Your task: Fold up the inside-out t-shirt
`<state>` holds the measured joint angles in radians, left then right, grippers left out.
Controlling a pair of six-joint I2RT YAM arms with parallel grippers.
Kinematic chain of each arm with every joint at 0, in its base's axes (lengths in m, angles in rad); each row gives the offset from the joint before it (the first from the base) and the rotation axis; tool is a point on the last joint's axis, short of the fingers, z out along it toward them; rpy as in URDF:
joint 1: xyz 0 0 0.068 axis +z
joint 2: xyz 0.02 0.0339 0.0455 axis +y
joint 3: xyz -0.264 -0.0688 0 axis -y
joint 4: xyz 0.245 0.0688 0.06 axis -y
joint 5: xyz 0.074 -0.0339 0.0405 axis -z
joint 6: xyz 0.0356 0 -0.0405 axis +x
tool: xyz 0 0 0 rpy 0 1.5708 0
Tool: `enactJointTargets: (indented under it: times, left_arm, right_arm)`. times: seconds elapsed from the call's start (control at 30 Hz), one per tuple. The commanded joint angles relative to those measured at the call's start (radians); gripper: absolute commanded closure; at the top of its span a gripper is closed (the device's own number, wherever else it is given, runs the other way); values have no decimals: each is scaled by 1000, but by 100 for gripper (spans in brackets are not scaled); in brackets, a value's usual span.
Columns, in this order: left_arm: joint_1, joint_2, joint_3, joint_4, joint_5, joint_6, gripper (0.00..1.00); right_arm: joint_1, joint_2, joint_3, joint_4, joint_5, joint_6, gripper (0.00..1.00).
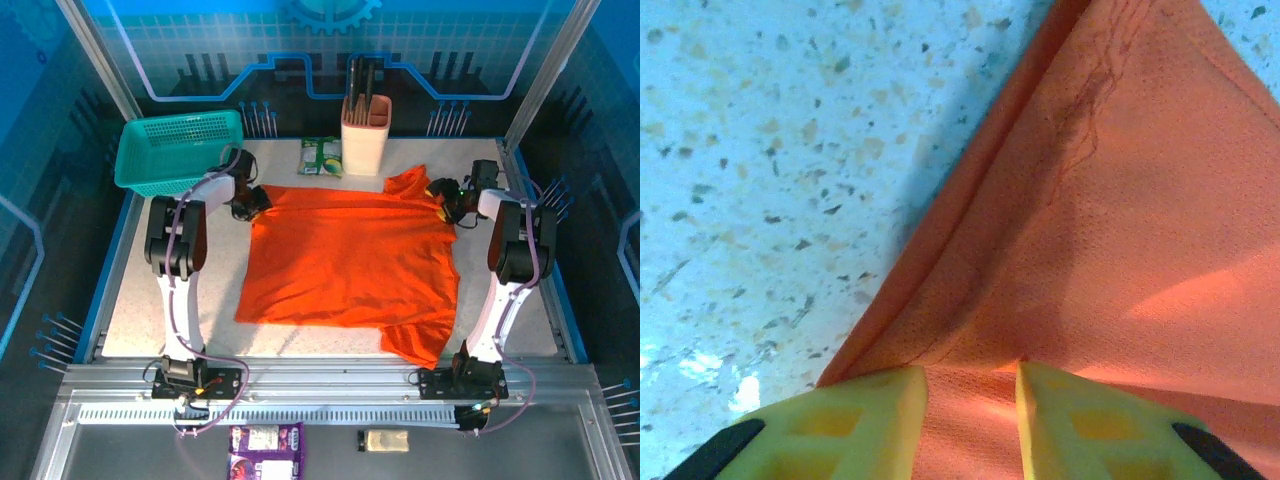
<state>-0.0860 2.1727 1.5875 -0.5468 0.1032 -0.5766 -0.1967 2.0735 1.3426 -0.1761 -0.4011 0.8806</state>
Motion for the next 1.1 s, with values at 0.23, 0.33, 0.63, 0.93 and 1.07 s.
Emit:
enactJointTargets:
  times: [0.23, 0.33, 0.63, 0.93, 1.07]
  left_arm:
    - [-15, -57, 16, -52, 32, -18, 66]
    - [-51, -85, 34, -70, 52, -12, 65]
    - [-206, -246, -199, -28, 52, -39, 64]
    - [-314, -359, -477, 36, 20, -97, 64]
    - [-314, -381, -565, 56, 17, -111, 64]
  right_arm:
    - [43, -45, 44, -60, -13, -50, 32]
    - [75, -17, 99, -49, -59, -53, 33]
    - [197, 124, 343, -156, 31, -36, 34]
    - [266, 247, 505, -190, 200, 54, 33]
    - [280, 323, 536, -172, 256, 110, 34]
